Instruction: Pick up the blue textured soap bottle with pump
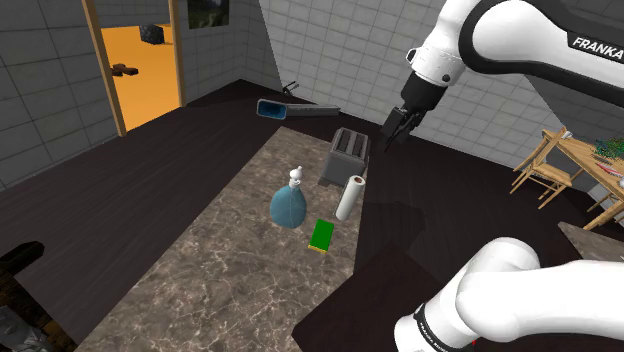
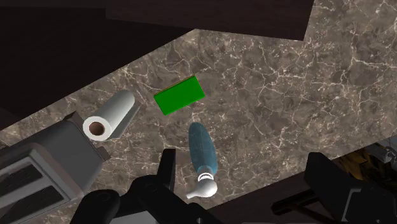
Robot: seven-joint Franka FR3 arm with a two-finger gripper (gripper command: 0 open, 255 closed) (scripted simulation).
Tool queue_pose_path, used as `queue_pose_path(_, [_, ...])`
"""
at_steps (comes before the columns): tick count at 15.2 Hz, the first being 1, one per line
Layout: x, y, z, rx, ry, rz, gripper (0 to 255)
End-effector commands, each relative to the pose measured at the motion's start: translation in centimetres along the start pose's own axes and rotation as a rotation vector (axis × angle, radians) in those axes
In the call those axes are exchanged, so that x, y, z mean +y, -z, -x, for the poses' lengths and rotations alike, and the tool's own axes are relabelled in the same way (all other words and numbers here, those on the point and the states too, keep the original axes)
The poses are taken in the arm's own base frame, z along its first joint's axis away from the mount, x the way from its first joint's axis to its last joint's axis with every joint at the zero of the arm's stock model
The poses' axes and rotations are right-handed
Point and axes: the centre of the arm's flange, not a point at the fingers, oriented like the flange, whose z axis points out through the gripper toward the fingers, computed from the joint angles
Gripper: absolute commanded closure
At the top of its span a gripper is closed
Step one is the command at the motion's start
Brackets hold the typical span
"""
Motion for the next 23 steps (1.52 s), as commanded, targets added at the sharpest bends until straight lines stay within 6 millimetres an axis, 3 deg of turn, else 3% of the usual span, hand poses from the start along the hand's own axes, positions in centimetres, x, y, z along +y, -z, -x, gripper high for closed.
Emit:
queue_pose_path(1, [0.0, 0.0, 0.0, 0.000, 0.000, 0.000, 0])
queue_pose_path(12, [4.2, -12.8, -6.0, 0.059, 0.111, -0.129, 0])
queue_pose_path(23, [6.0, -25.6, -13.1, 0.119, 0.222, -0.258, 0])
